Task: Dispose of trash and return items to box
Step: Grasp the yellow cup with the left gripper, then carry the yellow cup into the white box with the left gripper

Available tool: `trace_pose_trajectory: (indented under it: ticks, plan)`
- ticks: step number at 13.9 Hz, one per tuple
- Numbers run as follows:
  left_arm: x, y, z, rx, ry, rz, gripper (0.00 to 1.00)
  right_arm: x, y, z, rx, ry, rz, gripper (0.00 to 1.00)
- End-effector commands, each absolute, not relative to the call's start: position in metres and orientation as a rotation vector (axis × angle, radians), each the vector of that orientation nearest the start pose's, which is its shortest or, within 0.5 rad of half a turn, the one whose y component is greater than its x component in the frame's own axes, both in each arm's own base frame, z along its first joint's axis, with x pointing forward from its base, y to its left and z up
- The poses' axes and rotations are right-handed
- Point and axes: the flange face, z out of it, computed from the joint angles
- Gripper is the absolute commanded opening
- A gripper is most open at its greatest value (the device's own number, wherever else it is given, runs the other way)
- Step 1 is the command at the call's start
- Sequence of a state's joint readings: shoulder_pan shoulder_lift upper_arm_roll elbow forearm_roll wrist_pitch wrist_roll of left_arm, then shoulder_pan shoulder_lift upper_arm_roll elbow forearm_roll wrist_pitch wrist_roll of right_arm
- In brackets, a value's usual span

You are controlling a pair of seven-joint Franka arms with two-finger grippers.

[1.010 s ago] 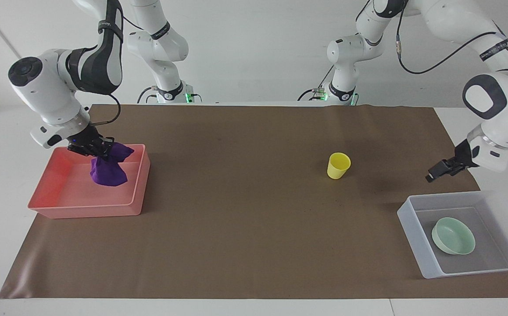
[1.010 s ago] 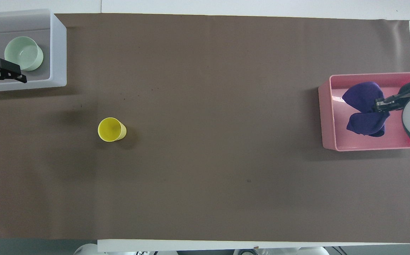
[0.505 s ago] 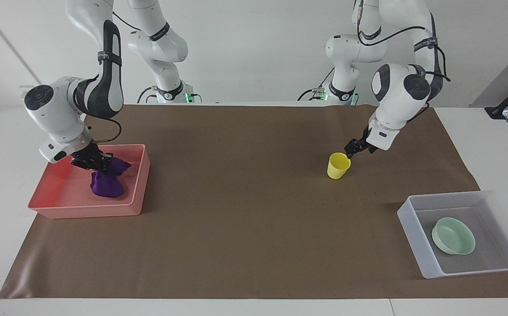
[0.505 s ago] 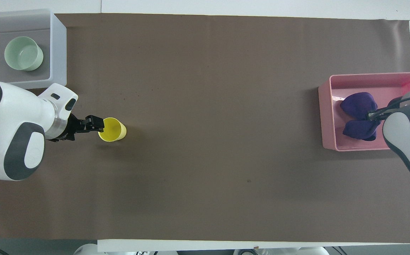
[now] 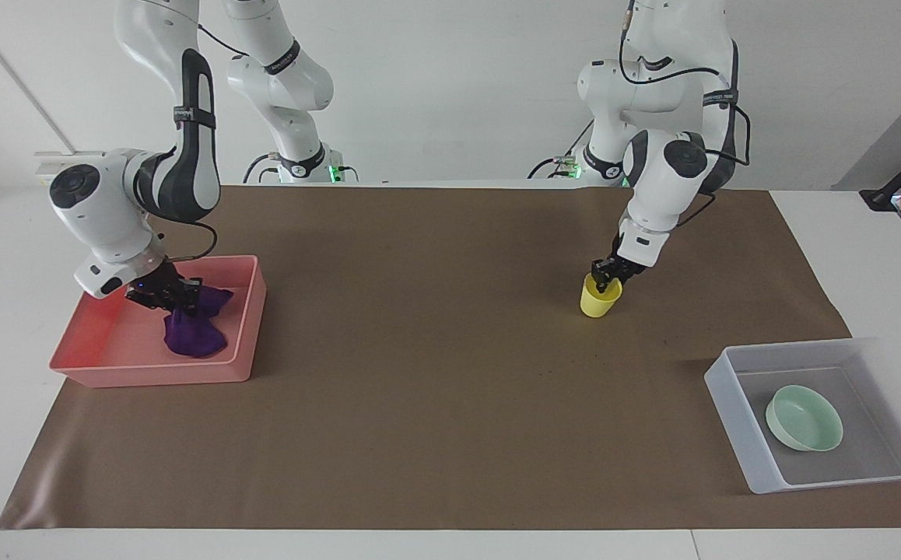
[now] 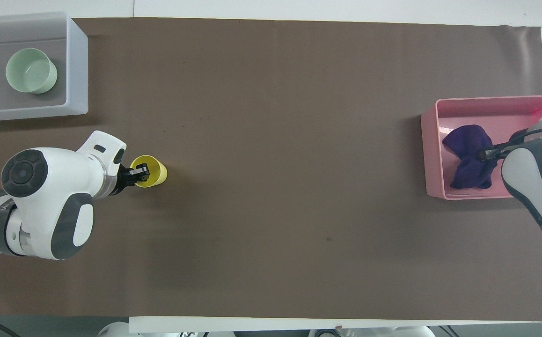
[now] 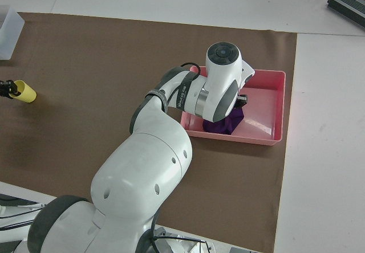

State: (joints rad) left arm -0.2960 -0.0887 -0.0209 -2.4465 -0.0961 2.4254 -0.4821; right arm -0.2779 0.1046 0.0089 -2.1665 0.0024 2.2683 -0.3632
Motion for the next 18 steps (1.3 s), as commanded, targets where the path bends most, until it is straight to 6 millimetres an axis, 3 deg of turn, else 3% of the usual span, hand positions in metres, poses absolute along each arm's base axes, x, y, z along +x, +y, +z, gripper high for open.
trace_pose_trajectory:
  ticks: [1, 2, 6, 7, 8, 9, 11, 13, 15, 17, 18]
  plan:
    - [0.472, -0.152, 0.354, -3.204, -0.449, -0.131, 0.00, 0.540, -0.137, 0.378, -3.131, -0.207, 0.043, 0.95]
    - [0.490, -0.157, 0.374, -3.211, -0.486, -0.167, 0.00, 0.548, -0.126, 0.390, -3.124, -0.239, 0.056, 0.95]
    - [0.557, -0.138, 0.468, -3.168, -0.574, -0.083, 0.00, 0.563, -0.078, 0.421, -3.105, -0.286, 0.097, 0.95]
    - [0.585, -0.121, 0.483, -3.105, -0.557, -0.096, 0.00, 0.565, -0.068, 0.436, -3.105, -0.252, 0.099, 0.95]
    - [0.614, -0.088, 0.507, -3.064, -0.609, -0.148, 0.00, 0.566, -0.054, 0.445, -3.109, -0.209, 0.103, 0.95]
    - [0.637, -0.060, 0.518, -3.052, -0.668, -0.217, 0.00, 0.564, -0.040, 0.455, -3.116, -0.164, 0.093, 0.95]
    - [0.684, 0.006, 0.519, -3.063, -0.634, -0.287, 0.00, 0.560, -0.012, 0.478, -3.122, -0.148, 0.082, 0.96]
    - [0.714, 0.071, 0.491, -3.118, -0.593, -0.327, 0.00, 0.558, -0.010, 0.509, -3.119, -0.150, 0.135, 0.95]
    - [0.728, 0.096, 0.447, -3.135, -0.622, -0.337, 0.00, 0.554, -0.012, 0.540, -3.117, -0.147, 0.181, 0.96]
    - [0.727, 0.099, 0.431, -3.152, -0.656, -0.281, 0.00, 0.542, -0.016, 0.562, -3.114, -0.135, 0.214, 0.96]
    - [0.726, 0.103, 0.412, -3.152, -0.659, -0.230, 0.00, 0.536, -0.015, 0.572, -3.115, -0.136, 0.207, 0.96]
